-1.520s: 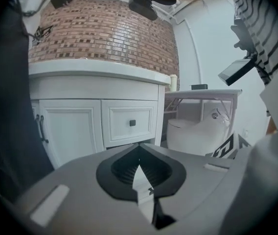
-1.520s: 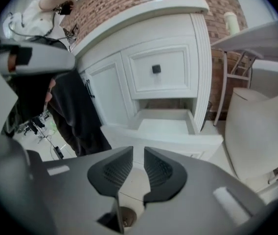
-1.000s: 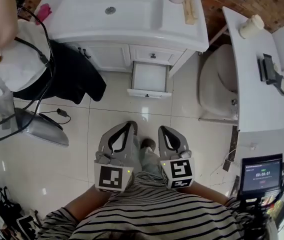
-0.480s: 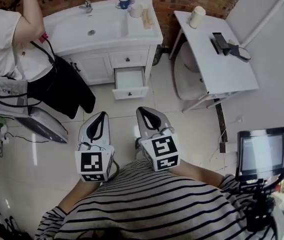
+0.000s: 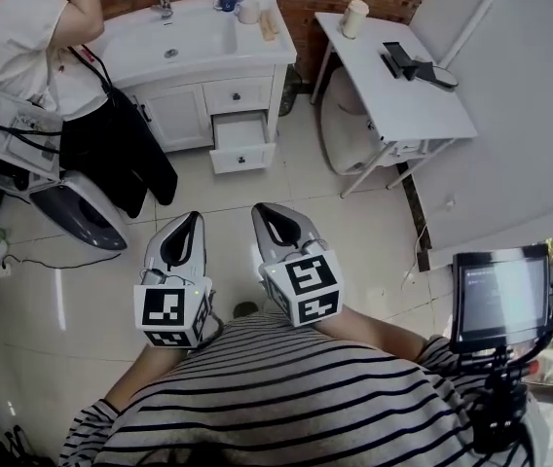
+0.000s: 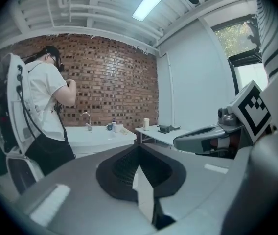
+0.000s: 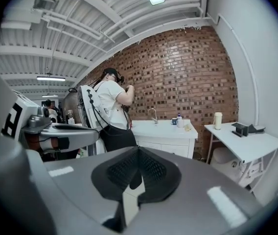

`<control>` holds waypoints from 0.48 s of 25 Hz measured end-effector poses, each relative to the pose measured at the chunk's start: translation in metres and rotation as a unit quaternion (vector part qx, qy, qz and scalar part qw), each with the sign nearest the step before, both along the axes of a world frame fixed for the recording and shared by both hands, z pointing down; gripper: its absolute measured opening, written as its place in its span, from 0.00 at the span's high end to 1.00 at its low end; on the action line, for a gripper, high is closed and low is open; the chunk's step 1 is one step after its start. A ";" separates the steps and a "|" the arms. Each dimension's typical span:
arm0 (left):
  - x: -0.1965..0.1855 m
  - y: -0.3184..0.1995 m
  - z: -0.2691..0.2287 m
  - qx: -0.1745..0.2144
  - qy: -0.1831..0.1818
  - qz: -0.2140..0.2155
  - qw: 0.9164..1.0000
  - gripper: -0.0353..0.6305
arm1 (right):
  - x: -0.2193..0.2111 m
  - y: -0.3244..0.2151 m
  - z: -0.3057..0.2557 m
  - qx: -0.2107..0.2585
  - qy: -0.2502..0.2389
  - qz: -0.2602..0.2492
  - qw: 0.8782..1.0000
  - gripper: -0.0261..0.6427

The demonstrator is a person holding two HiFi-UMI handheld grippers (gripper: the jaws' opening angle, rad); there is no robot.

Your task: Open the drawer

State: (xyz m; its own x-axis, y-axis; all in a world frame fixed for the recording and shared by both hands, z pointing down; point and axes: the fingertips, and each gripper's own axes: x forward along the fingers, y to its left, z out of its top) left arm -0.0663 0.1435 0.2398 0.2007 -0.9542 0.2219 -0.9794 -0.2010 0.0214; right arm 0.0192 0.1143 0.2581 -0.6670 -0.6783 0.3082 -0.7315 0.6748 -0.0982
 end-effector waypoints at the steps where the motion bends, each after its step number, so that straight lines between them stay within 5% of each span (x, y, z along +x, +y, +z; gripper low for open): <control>1: 0.005 0.003 -0.002 0.002 0.003 -0.002 1.000 0.92 | 0.005 0.004 -0.001 -0.004 -0.006 -0.001 1.000 0.96; 12: 0.062 -0.015 -0.013 0.030 -0.003 -0.006 1.000 0.92 | 0.051 -0.008 -0.027 0.024 -0.009 -0.027 0.999 0.96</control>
State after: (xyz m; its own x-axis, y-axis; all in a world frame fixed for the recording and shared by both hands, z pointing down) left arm -0.0041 0.1284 0.2270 0.1881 -0.9682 0.1647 -0.9817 -0.1902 0.0034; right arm 0.0700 0.1066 0.2310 -0.7077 -0.6552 0.2643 -0.6929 0.7168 -0.0780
